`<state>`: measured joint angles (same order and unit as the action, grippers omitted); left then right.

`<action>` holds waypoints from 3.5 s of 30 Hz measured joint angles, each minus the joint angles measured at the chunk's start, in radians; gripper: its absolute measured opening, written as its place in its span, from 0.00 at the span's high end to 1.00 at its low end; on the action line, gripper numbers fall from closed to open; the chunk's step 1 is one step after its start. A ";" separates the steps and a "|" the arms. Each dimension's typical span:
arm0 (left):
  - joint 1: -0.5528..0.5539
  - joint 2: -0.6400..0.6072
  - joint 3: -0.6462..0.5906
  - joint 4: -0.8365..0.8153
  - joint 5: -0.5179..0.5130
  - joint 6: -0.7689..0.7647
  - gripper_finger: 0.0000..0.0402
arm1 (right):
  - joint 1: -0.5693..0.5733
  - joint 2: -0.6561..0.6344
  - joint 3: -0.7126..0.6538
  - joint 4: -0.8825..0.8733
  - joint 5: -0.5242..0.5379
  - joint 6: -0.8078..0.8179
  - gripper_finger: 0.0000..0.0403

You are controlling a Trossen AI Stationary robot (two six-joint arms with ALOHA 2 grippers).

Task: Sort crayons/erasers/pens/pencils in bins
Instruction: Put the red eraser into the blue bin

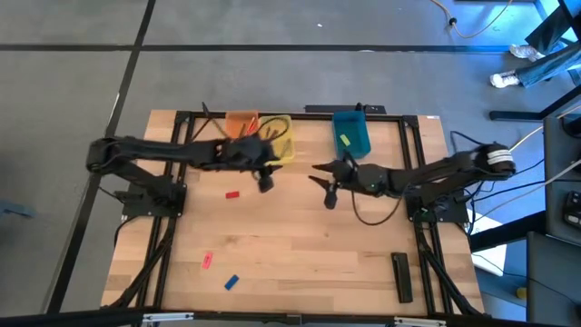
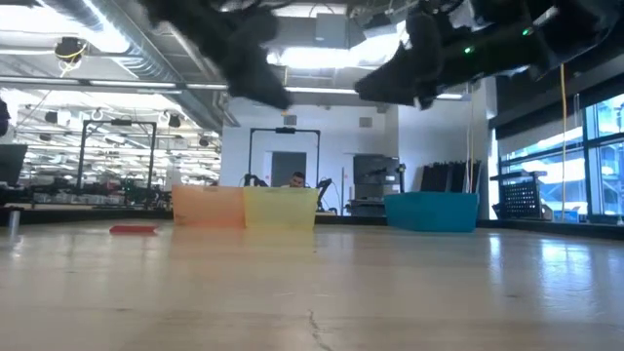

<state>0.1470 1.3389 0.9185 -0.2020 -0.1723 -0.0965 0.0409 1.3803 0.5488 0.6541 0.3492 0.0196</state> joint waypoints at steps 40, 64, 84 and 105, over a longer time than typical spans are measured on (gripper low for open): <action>-0.356 -0.341 -0.386 -0.294 -0.459 -0.591 0.73 | -0.099 1.202 1.386 -0.510 -0.457 -0.110 0.39; -0.416 -0.360 -0.379 -0.417 -0.625 -0.800 0.73 | -0.151 1.217 1.413 -0.670 -0.533 -0.131 0.96; -0.661 -0.359 -0.379 -0.456 -0.701 -1.059 0.73 | -0.130 0.887 1.136 -0.836 -0.556 -0.282 1.00; -0.656 -0.355 -0.379 -0.462 -0.835 -0.991 0.73 | -0.158 1.141 1.239 -0.399 -0.513 -0.180 0.46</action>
<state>-0.5091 0.9836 0.5392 -0.6637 -1.0069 -1.0874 -0.1169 2.5213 1.7878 0.2550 -0.1642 -0.1603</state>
